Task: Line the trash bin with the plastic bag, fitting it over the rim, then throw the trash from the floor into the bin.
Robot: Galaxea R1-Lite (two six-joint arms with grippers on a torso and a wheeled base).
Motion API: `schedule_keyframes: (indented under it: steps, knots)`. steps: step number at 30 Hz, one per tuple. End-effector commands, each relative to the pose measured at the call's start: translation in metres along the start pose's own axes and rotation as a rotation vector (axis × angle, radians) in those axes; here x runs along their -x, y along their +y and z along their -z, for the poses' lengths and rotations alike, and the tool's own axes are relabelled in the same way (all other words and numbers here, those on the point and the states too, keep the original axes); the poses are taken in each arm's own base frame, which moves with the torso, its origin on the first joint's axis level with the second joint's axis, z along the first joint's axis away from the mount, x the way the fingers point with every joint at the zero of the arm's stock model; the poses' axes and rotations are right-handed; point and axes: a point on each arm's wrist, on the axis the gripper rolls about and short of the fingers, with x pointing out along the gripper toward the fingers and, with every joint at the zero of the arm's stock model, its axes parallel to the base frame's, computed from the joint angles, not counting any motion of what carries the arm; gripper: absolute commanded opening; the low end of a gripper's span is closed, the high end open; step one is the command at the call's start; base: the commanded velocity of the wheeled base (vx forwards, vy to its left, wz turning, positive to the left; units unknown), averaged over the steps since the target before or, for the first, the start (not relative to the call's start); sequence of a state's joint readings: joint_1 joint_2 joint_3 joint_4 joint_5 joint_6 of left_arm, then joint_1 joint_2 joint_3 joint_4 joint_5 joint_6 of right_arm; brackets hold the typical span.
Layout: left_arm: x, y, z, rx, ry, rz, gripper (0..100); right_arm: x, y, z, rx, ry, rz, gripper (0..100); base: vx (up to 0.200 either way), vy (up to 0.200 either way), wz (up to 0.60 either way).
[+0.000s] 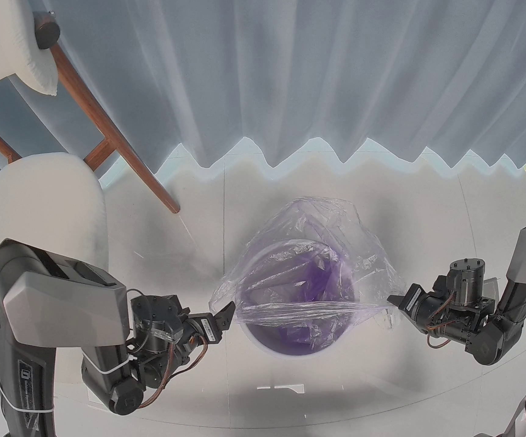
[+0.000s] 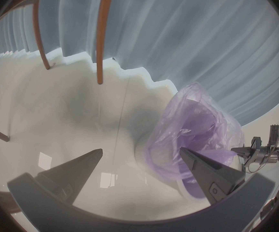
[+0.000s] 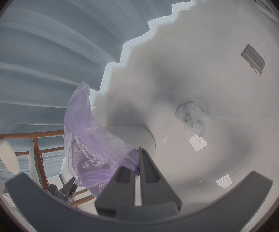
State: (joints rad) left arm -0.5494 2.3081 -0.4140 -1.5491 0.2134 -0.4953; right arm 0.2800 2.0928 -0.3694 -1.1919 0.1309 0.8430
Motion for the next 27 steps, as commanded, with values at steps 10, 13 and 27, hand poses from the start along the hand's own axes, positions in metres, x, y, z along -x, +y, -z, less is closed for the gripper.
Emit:
schedule_keyframes:
  steps: [10, 13, 27]
  knots:
    - [0.097, -0.041, -0.061, 0.035, -0.179, 0.21, 100, 0.005, 0.018, 0.006, -0.075, -0.018, -0.105, 0, 0.0, 0.0, 0.0]
    - [0.126, -0.061, -0.081, 0.058, -0.263, 0.345, 100, 0.004, 0.02, 0.008, -0.081, -0.009, -0.112, 0, 0.0, 0.0, 0.0]
    - [0.177, -0.082, -0.111, 0.061, -0.359, 0.64, 100, -0.006, 0.031, 0.003, -0.071, -0.027, -0.15, 0, -0.171, -0.043, 0.0]
